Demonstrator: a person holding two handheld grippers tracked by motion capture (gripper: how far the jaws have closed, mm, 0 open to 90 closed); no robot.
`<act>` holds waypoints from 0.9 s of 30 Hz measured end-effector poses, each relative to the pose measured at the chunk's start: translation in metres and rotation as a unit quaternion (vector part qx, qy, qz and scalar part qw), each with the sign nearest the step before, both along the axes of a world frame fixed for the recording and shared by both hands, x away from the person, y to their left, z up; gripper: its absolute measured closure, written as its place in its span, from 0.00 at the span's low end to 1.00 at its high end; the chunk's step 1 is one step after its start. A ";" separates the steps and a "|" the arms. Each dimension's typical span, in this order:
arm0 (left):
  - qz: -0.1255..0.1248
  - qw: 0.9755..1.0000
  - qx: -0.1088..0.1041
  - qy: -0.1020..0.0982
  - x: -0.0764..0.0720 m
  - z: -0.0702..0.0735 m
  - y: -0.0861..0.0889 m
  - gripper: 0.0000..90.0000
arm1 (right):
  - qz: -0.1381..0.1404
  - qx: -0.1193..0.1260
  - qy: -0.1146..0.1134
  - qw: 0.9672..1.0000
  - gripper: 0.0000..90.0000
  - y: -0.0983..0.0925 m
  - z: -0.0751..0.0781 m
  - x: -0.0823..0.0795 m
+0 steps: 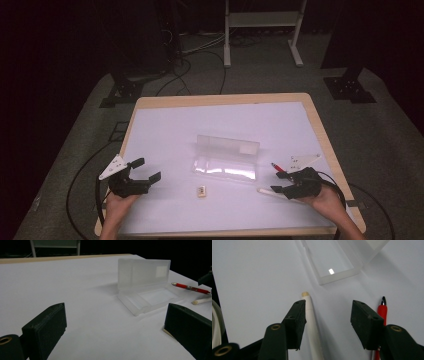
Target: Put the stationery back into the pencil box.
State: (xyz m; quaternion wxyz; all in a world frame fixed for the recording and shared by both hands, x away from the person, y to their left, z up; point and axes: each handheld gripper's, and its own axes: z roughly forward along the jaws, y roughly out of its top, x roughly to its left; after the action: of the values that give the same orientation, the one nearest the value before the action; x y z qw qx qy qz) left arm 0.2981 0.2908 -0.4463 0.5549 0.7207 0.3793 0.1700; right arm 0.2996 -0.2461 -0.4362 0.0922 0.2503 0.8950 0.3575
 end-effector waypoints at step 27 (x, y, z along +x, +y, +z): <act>0.001 1.000 0.002 -0.002 -0.001 0.001 0.000 0.04 | 0.018 -0.014 0.032 0.999 0.79 -0.007 -0.029 -0.014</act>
State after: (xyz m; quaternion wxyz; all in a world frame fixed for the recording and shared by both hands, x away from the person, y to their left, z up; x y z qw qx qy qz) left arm 0.2969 0.2908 -0.4454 0.5542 0.7206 0.3790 0.1729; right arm 0.2854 -0.2529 -0.4651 0.0607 0.2442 0.9068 0.3382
